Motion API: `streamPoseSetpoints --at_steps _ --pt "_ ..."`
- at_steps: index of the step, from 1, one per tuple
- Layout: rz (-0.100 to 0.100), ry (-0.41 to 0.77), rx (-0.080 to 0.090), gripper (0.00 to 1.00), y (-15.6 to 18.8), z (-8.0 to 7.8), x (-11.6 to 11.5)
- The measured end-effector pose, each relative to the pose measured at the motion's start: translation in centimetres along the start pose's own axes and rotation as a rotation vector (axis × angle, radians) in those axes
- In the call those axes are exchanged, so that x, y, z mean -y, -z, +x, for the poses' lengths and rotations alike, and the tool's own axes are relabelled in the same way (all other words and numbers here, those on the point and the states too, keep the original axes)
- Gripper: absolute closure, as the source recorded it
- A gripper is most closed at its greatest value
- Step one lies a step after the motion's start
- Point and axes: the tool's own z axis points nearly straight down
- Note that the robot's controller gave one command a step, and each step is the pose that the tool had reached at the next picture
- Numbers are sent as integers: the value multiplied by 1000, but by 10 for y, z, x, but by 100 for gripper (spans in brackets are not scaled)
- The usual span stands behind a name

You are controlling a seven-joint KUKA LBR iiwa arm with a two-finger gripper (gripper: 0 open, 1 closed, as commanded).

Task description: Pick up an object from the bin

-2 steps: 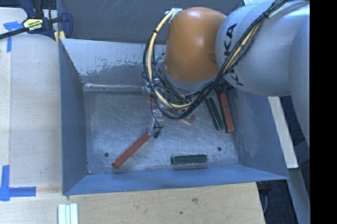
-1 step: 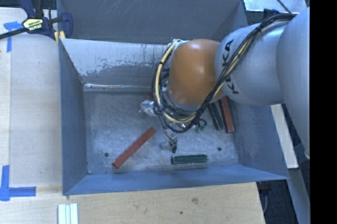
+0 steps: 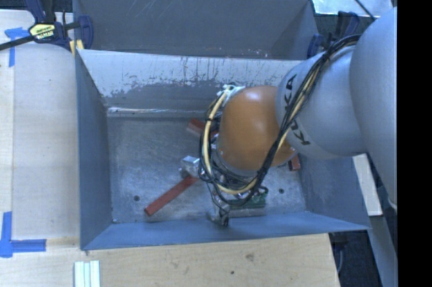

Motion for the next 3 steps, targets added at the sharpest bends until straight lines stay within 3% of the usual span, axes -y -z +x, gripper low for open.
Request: streamPoseSetpoints --at_steps 1,2,3 --pt "1 -2 5 100 1 -2 1" --pt "4 24 10 100 128 -20 0" --pt "5 -43 12 100 230 -69 33"
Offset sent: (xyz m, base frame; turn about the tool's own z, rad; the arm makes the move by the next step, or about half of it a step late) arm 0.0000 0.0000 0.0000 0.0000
